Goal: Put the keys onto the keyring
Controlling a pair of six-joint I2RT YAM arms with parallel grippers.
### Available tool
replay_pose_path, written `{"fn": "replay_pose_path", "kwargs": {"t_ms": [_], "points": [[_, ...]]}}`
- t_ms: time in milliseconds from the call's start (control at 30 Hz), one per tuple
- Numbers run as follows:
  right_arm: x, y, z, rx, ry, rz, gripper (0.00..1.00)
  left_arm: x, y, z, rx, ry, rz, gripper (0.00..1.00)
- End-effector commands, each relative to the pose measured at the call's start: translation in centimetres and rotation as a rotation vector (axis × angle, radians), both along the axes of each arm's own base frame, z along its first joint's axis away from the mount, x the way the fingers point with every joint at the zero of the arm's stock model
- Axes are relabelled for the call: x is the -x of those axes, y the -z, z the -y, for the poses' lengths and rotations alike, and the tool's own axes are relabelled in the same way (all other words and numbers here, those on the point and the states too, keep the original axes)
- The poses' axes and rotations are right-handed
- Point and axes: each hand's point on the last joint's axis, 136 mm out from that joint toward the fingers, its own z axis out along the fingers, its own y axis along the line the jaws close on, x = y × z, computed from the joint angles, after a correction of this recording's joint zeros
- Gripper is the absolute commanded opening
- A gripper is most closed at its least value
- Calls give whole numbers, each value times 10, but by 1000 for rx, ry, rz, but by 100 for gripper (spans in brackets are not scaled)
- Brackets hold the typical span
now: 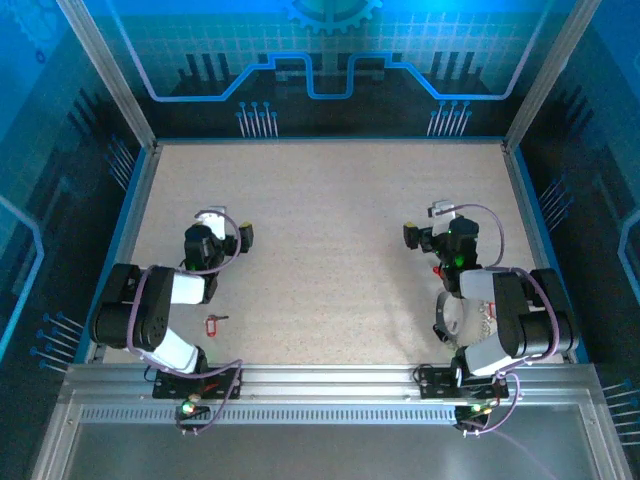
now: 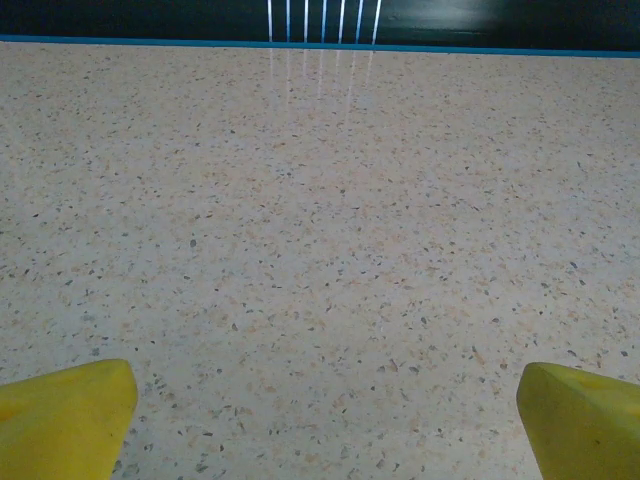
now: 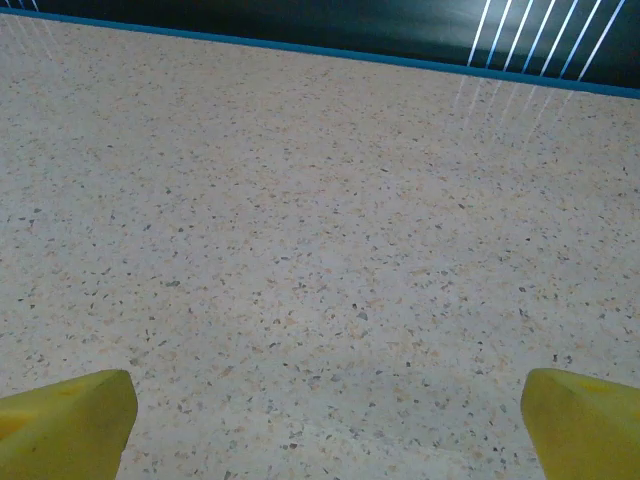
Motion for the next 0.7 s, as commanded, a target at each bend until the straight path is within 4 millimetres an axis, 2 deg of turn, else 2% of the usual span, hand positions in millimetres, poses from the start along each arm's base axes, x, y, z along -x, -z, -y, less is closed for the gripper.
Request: {"fn": "replay_pose_path", "kwargs": {"t_ms": [0, 567, 667], "points": [[-2, 0, 2, -8, 13, -3, 100, -6, -10, 1, 19, 8, 29, 99], [-2, 0, 1, -9, 11, -3, 100, -6, -10, 1, 16, 7, 31, 99], [-2, 0, 1, -10, 12, -3, 99, -6, -10, -6, 16, -32, 32, 99]]}}
